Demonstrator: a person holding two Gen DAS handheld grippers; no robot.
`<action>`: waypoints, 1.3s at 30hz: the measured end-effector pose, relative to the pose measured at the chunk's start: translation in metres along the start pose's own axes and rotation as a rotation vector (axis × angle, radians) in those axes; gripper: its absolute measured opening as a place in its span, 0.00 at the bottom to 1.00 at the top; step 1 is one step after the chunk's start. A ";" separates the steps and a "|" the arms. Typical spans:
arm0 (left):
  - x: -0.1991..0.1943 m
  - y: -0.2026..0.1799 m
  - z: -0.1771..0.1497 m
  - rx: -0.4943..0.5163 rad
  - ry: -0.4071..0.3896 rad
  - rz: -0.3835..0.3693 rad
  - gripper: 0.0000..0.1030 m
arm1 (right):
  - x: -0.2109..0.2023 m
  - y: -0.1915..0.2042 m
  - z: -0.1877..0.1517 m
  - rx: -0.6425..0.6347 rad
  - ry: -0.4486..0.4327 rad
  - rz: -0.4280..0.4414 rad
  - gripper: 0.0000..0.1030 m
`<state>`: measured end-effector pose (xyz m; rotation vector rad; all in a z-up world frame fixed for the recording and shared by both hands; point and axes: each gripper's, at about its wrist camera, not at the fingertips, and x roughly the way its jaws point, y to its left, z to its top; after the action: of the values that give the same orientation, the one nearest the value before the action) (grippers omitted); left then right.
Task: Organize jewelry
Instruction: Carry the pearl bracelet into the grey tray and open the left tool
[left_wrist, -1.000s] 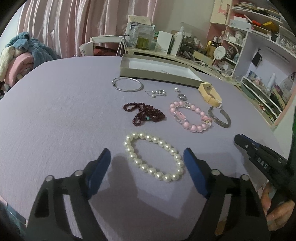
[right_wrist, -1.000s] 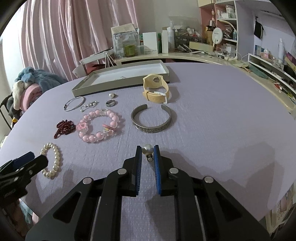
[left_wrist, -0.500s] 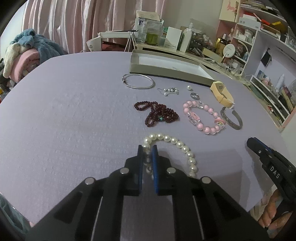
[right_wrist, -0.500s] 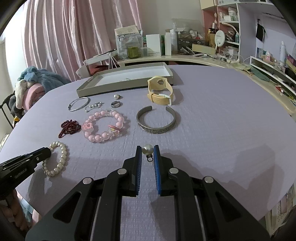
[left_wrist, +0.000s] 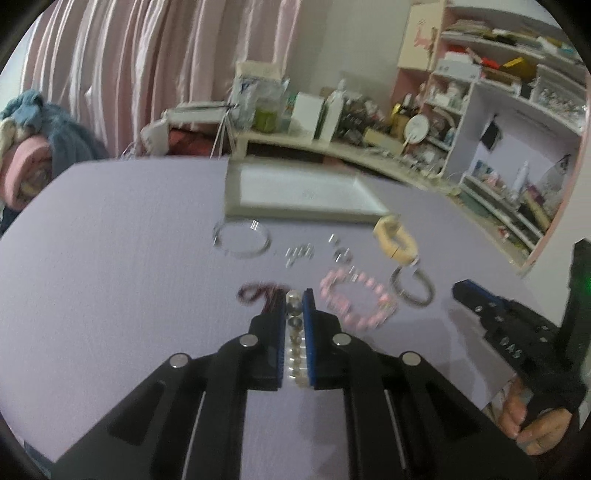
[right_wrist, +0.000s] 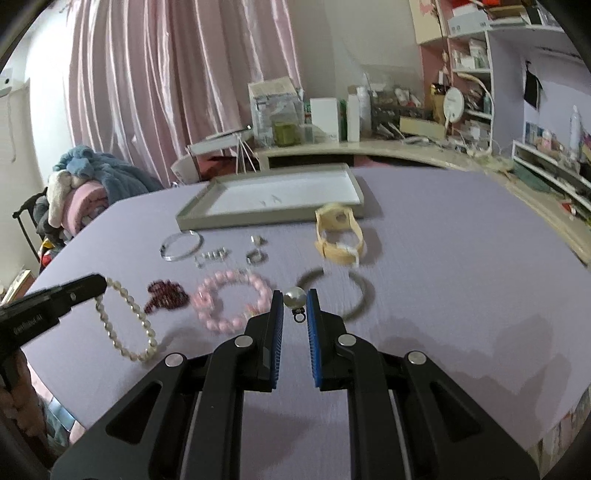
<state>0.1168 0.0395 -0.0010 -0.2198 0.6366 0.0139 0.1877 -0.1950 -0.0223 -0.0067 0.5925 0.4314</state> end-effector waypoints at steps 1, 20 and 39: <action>-0.005 -0.002 0.010 0.010 -0.021 -0.013 0.09 | -0.001 -0.001 0.007 -0.003 -0.012 0.006 0.13; 0.073 -0.008 0.176 0.090 -0.069 -0.079 0.09 | 0.125 -0.023 0.150 -0.017 0.084 0.085 0.13; 0.226 0.041 0.206 0.010 0.102 -0.023 0.09 | 0.289 -0.058 0.173 0.115 0.362 0.014 0.28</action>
<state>0.4172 0.1104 0.0182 -0.2187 0.7358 -0.0228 0.5188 -0.1124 -0.0415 0.0294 0.9738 0.4115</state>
